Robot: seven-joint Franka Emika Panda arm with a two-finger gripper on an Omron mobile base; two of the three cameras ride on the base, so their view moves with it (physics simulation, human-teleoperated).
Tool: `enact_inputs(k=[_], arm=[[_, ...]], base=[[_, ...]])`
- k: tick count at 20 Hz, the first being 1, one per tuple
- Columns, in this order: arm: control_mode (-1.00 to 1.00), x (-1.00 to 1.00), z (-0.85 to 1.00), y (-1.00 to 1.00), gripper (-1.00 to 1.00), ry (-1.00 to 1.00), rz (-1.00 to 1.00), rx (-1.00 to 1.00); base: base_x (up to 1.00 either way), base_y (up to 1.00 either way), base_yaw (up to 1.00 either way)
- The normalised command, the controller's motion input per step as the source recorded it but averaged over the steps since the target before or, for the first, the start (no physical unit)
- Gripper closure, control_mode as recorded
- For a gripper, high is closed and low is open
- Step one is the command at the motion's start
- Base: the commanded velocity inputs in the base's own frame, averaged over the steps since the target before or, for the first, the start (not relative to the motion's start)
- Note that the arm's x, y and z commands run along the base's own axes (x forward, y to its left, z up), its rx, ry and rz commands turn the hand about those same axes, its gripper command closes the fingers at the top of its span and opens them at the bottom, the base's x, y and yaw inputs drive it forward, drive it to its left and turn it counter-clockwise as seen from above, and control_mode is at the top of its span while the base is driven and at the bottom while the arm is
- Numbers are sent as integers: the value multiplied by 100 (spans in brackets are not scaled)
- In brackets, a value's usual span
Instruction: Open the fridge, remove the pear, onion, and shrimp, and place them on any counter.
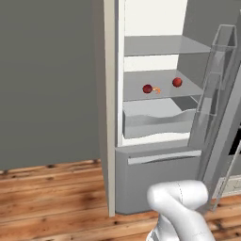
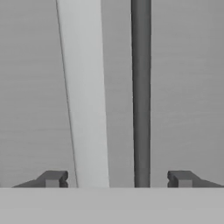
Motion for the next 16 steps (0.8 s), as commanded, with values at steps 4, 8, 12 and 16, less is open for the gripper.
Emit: enact_inputs(k=[4, 8, 12, 16], arm=[[-100, -59, -24, -42, -100, 7, -45, 1], [-100, -12, -44, -34, -100, -1, -52, 0], [-100, -35, -17, 2, -100, -21, -29, 0], [-100, -100, 18, 11, -100, -15, -13, 0]], base=[[0, 0, 0], [0, 0, 0], [0, 0, 0], [0, 0, 0]])
